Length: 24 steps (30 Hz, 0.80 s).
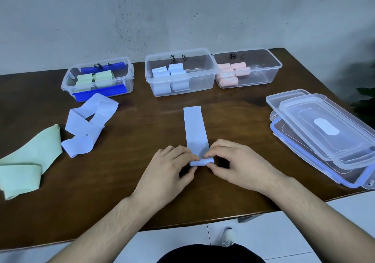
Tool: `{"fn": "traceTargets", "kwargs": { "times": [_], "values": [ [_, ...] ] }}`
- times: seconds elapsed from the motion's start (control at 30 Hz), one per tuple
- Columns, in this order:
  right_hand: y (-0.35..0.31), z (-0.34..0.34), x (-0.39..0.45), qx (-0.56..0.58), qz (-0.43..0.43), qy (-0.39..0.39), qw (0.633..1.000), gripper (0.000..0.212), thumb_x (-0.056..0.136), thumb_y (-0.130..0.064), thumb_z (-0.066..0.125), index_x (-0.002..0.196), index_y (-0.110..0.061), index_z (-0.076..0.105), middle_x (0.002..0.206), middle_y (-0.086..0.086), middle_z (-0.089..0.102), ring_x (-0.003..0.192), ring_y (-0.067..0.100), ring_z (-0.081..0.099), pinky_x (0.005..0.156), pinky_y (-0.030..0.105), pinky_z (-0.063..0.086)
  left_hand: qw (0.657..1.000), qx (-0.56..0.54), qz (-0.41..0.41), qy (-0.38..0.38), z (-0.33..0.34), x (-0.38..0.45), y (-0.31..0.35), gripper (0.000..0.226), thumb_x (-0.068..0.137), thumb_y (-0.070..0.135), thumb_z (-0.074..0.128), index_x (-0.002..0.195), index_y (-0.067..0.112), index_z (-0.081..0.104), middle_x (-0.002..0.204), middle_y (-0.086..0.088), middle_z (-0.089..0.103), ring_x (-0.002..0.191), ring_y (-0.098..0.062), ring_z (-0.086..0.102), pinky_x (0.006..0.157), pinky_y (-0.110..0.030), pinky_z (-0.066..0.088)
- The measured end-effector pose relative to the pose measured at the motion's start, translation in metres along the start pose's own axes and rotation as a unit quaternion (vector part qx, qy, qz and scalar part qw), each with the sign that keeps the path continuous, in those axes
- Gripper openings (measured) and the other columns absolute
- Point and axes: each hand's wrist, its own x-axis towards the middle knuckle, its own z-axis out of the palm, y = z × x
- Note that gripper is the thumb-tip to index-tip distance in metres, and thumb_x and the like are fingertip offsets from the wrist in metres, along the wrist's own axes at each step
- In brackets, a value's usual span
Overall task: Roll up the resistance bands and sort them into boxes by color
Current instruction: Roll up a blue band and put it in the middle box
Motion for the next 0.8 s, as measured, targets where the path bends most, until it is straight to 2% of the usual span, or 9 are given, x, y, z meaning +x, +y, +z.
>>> {"fn": "traceTargets", "kwargs": {
  "times": [0.2,0.43,0.57,0.63,0.8],
  "values": [
    [0.001,-0.002,-0.001,-0.017,-0.018,0.006,1.0,0.032,0.095,-0.033,0.064,0.126,-0.031,0.066,0.111,-0.024,0.051,0.089,-0.013,0.049,0.069,0.006,0.037,1.0,0.008,-0.006,-0.022,-0.002,0.005,-0.003,0.027,0.09,0.037,0.059,0.113,0.029,0.071,0.108,0.015,0.063,0.091,-0.006,0.055,0.076,-0.029,0.05],
    [0.0,-0.002,0.005,-0.005,-0.01,0.005,1.0,0.024,0.093,-0.029,0.067,0.117,-0.034,0.067,0.11,-0.022,0.053,0.082,-0.003,0.053,0.069,0.011,0.04,1.0,0.02,-0.013,-0.009,0.001,0.01,-0.004,0.024,0.087,0.032,0.068,0.111,0.027,0.072,0.103,0.014,0.066,0.088,-0.009,0.054,0.073,-0.031,0.048],
    [-0.003,-0.005,-0.001,-0.014,-0.016,-0.008,1.0,0.025,0.091,-0.032,0.067,0.116,-0.035,0.068,0.106,-0.022,0.056,0.083,-0.006,0.052,0.068,0.01,0.039,1.0,0.027,-0.005,-0.003,-0.003,0.005,0.002,0.029,0.087,0.041,0.053,0.104,0.031,0.074,0.096,0.018,0.067,0.083,-0.007,0.051,0.07,-0.024,0.041],
    [-0.005,-0.004,-0.008,-0.009,-0.018,-0.013,1.0,0.024,0.091,-0.032,0.067,0.115,-0.035,0.069,0.105,-0.022,0.056,0.084,-0.007,0.052,0.067,0.011,0.038,1.0,0.024,0.0,-0.01,-0.004,-0.002,0.005,0.029,0.086,0.044,0.052,0.102,0.033,0.073,0.094,0.02,0.066,0.083,-0.005,0.049,0.071,-0.022,0.038],
    [-0.007,0.002,-0.014,-0.001,-0.006,-0.009,1.0,0.027,0.092,-0.033,0.066,0.119,-0.035,0.068,0.107,-0.023,0.053,0.088,-0.008,0.051,0.068,0.011,0.037,1.0,0.0,-0.014,-0.014,-0.001,-0.007,0.005,0.035,0.086,0.047,0.049,0.105,0.031,0.074,0.098,0.02,0.06,0.088,-0.005,0.046,0.073,-0.028,0.044]
  ]
}}
